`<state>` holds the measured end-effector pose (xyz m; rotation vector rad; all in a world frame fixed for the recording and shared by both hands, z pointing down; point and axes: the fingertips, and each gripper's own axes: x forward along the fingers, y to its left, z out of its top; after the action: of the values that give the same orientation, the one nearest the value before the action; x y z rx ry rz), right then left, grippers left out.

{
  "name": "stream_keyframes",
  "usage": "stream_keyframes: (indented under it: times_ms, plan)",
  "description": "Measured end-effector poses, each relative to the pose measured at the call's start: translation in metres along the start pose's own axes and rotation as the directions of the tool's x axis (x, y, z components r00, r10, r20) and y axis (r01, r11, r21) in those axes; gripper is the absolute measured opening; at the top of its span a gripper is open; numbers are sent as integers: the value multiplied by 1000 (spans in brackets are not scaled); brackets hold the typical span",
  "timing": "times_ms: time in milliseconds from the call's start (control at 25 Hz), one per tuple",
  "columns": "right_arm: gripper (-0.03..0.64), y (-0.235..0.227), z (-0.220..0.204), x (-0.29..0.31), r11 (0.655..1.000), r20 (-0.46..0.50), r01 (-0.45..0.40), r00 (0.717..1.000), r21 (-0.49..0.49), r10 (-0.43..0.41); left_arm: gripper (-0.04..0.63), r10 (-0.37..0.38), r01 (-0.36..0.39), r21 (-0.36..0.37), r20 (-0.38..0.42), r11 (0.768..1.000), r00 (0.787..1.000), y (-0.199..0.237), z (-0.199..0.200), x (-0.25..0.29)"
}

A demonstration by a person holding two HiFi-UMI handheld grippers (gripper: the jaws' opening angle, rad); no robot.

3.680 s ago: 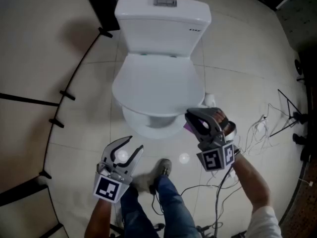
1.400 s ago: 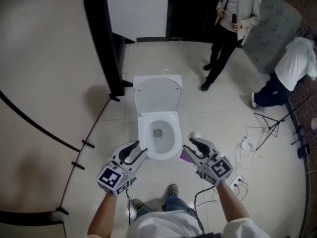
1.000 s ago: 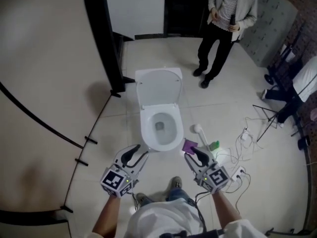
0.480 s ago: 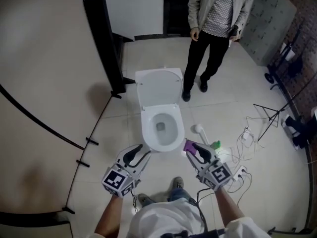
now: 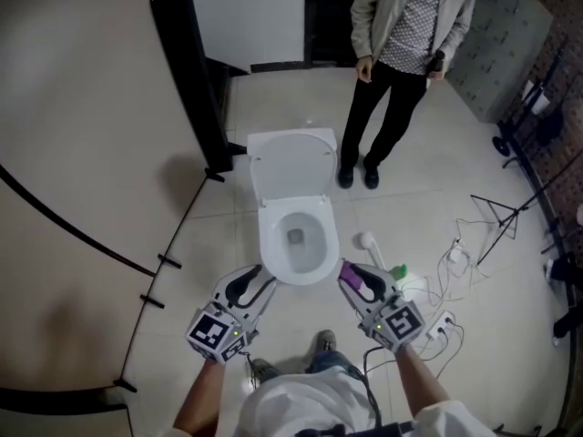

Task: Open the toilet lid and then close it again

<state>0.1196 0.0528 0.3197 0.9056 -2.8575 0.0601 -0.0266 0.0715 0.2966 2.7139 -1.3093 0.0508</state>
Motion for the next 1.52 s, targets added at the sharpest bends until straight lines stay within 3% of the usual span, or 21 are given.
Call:
stream_keyframes:
  times_ms: [160,360,640,800,1080,1240,1520]
  plan:
    - [129,-20,4,1,998,17,-15,1000,-61,16,147,3,-2,21,-5,1000,1000,6,8,21]
    - [129,-42,12,-1,999,23,-7,1000,-48,8,147,-13,14,39,-18,999,1000,22,15,47]
    - [129,-49,13,34,992,33,125,992,-27,-124,147,-147,153,83,-70,985,987,77,14,65]
    - [129,-41,19,61,953,61,294,953,70,-298,147,-243,254,108,-108,961,964,125,15,56]
    - [129,5,23,97,834,24,525,844,170,-536,147,-389,408,103,-167,907,906,205,18,39]
    - [129,26,17,105,797,-18,575,813,185,-582,160,-404,430,94,-211,898,890,238,3,52]
    - [129,38,-5,112,775,-40,591,800,224,-599,186,-365,405,127,-254,905,896,299,-20,130]
